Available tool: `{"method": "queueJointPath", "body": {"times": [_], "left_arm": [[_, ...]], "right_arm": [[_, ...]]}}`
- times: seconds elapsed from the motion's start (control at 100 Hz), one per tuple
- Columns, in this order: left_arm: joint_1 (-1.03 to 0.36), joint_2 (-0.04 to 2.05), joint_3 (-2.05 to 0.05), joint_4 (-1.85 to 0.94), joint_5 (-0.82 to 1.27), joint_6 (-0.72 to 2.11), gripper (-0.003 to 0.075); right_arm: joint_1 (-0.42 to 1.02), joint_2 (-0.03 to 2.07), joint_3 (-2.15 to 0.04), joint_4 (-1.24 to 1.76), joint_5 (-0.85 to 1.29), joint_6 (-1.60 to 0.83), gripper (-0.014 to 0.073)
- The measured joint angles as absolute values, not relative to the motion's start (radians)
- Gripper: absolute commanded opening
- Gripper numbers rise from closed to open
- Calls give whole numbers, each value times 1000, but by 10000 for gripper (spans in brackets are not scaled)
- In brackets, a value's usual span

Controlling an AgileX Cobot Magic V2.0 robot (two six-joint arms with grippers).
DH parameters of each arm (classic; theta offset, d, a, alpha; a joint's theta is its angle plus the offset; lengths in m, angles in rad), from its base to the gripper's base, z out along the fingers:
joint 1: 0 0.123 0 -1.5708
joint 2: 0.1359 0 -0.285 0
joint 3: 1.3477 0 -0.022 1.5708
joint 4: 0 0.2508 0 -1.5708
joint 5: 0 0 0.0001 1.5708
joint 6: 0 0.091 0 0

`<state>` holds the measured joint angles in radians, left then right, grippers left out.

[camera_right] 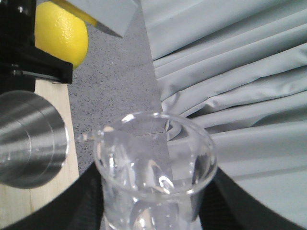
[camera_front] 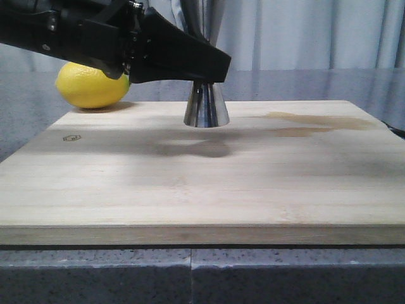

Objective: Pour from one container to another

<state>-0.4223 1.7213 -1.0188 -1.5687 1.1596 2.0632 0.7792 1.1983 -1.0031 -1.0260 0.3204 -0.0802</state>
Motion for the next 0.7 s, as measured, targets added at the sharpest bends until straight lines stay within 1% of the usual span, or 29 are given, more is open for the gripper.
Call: {"method": "queueJointPath", "body": {"times": [0.7], "left_arm": [[-422,1721,-1019,-1569,1160,2063,-13]], "right_arm": [[779,1198,-1003,-1060,320,-80,164]]}}
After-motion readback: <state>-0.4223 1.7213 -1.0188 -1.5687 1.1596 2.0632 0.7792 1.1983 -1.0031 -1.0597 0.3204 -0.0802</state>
